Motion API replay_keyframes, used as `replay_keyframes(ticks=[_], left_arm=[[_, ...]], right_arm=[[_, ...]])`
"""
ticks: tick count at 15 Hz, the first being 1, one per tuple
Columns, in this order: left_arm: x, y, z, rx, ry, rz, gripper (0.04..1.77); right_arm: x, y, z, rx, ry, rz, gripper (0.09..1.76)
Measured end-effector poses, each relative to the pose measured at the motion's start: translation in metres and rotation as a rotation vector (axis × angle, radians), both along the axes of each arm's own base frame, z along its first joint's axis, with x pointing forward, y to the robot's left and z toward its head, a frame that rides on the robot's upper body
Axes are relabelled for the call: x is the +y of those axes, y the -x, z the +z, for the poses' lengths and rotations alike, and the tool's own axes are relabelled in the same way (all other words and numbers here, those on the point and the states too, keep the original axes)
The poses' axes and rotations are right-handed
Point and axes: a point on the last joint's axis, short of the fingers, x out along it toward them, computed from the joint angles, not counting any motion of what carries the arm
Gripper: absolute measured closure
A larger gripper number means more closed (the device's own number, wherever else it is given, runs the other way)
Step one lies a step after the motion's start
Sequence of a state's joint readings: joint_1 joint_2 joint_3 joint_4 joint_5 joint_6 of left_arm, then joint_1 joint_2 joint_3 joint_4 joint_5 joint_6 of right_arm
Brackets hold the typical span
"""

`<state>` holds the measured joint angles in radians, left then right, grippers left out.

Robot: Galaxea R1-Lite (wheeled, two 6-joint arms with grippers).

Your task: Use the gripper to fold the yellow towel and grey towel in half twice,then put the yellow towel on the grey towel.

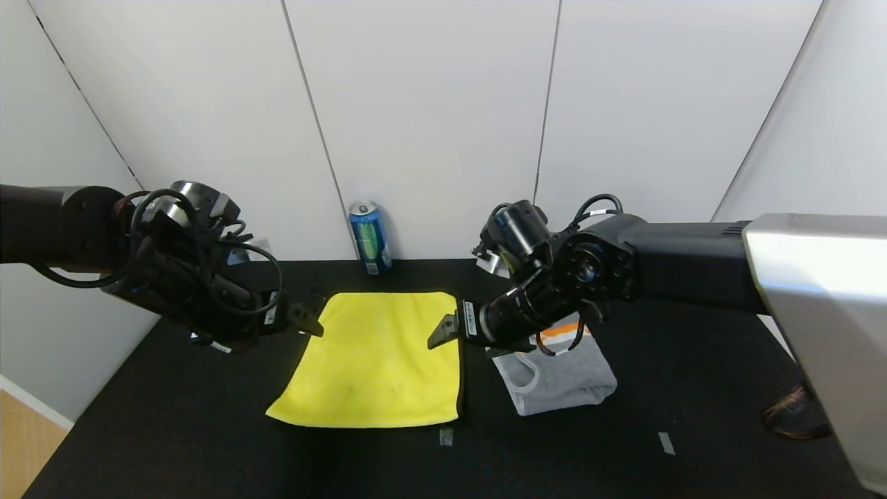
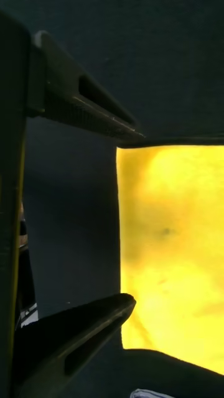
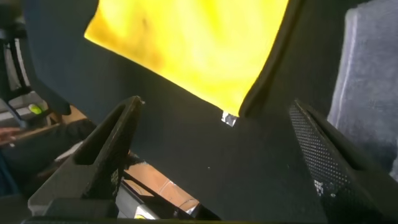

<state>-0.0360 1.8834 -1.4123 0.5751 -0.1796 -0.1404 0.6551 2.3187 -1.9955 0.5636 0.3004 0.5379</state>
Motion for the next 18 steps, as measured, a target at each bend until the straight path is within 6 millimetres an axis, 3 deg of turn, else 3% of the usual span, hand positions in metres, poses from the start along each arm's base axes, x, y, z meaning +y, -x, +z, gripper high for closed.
replay_keyframes(ticks=[18], left_arm=[[0.0019,0.0052,0.0001,-0.022,-0.001,0.007,0.09]], right_arm=[[0.0112,-0.0046,-0.0079,-0.134,0.019,0.126,0.14]])
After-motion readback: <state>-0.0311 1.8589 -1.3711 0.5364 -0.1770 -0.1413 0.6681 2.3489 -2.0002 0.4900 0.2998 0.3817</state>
